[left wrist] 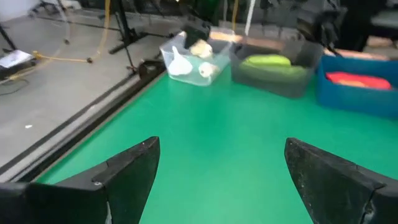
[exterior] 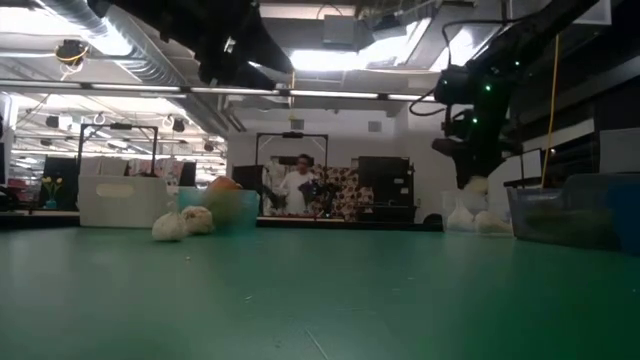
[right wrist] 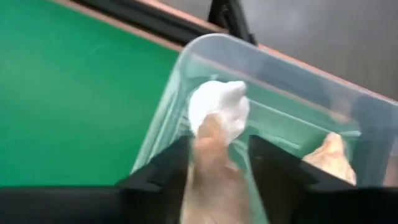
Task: Sort produce into baskets
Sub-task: Put the white garlic into the transparent bin
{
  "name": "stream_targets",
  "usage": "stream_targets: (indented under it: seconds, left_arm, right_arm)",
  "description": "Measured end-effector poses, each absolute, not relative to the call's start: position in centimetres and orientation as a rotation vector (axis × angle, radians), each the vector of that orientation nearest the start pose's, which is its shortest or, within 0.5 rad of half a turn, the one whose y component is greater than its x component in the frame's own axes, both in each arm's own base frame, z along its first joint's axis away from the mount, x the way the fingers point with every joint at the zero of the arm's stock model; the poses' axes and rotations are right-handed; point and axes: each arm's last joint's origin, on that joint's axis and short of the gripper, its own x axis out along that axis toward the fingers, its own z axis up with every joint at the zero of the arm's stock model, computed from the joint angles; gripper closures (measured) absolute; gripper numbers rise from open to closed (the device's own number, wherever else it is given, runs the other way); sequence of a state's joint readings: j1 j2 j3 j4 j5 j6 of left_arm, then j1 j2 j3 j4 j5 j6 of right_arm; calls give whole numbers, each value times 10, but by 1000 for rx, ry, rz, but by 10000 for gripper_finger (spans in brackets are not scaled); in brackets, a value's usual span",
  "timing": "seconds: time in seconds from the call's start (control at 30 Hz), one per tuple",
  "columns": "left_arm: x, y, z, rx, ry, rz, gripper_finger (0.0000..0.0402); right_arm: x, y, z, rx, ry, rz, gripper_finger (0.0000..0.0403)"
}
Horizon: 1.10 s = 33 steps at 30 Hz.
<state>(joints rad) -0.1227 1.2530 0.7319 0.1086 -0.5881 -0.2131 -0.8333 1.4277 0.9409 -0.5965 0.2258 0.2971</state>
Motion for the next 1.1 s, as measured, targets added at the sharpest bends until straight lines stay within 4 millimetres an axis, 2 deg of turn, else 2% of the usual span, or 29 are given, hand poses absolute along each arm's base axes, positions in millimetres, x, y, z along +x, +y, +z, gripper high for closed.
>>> stream_targets:
  seconds: [0.23, 0.37, 0.47, 0.7, 1.1]
  left_arm:
    - [257, -32, 236, -49, 469, 427, 60]
    - [245, -37, 220, -125, 608, 488, 60]
    - [238, -33, 207, -187, 665, 645, 60]
    - [237, -29, 187, -227, 651, 884, 60]
    - [247, -26, 138, -227, 669, 1098, 61]
  right_arm:
    - [180, -206, 223, 604, 929, -1086, 106]
    - [181, -205, 226, 625, 927, -1055, 60]
    - [182, -205, 226, 644, 924, -1023, 49]
    - [182, -204, 226, 652, 922, -1010, 47]
    - [182, -204, 226, 653, 924, -1009, 47]
